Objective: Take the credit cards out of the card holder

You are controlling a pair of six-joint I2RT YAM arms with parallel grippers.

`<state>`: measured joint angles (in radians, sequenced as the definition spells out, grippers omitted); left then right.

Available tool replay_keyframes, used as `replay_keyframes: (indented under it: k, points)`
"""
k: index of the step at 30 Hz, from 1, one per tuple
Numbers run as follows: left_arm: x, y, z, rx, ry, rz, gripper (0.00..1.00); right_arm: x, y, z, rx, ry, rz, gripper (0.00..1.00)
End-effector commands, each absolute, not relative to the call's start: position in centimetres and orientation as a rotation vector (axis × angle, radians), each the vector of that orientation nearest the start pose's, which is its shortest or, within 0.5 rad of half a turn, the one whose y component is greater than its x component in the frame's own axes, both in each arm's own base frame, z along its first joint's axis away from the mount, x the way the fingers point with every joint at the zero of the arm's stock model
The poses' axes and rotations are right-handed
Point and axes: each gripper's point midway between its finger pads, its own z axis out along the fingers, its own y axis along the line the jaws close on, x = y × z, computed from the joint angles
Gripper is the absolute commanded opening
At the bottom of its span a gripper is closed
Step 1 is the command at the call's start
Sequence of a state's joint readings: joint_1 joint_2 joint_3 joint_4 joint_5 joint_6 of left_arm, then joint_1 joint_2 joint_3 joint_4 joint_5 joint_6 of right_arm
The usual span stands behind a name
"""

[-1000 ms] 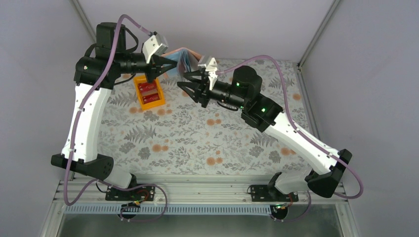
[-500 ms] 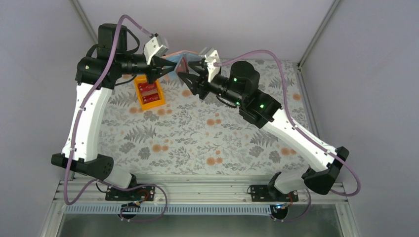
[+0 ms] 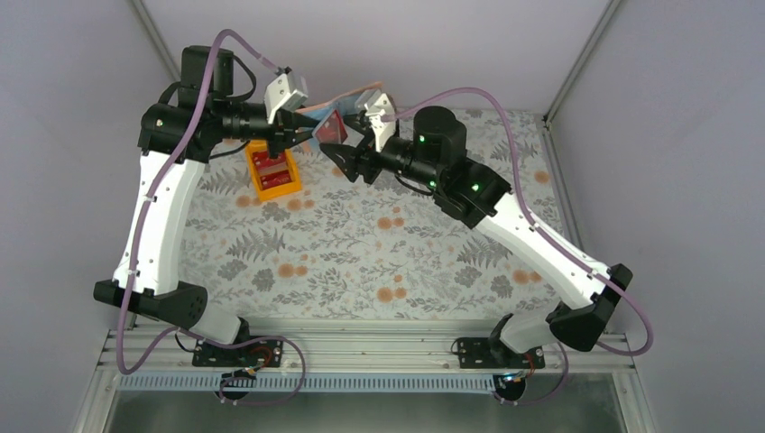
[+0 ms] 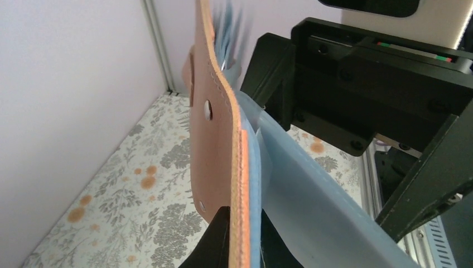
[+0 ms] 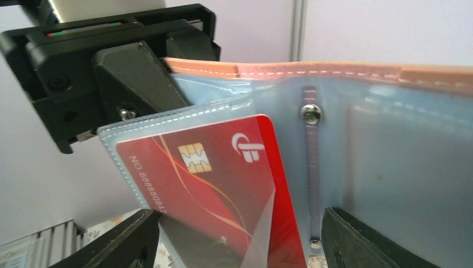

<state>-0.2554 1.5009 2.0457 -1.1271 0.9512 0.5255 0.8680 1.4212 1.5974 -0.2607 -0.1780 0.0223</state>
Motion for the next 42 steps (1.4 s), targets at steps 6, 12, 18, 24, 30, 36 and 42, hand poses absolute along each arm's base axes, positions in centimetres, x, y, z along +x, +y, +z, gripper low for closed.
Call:
replay_keyframes:
  k: [6,12,18,24,30,36,42]
  points:
    - [24.4,-22.5,47.0,1.326,1.439,-0.944,0.02,22.1,36.2,48.1,-1.103,1.296,1.009,0.67]
    - [24.2,-22.6,46.9,1.339,1.428,-0.959,0.02,20.6,36.7,47.8,-1.189,1.270,1.083,0.56]
    - [24.1,-22.7,46.8,1.345,1.426,-0.965,0.02,20.4,36.9,47.4,-1.218,1.267,1.091,0.51]
    - [23.6,-22.7,46.9,1.357,1.413,-0.972,0.02,20.2,36.7,47.4,-1.221,1.255,1.086,0.45]
    - [23.4,-22.7,46.8,1.363,1.413,-0.968,0.02,17.4,36.8,46.5,-1.384,1.178,1.186,0.35]
    - [23.6,-22.8,46.6,1.363,1.420,-0.965,0.02,17.6,37.1,46.0,-1.392,1.190,1.191,0.23]
    - [23.2,-22.7,46.5,1.371,1.413,-0.970,0.02,19.9,36.4,46.8,-1.238,1.258,1.071,0.04]
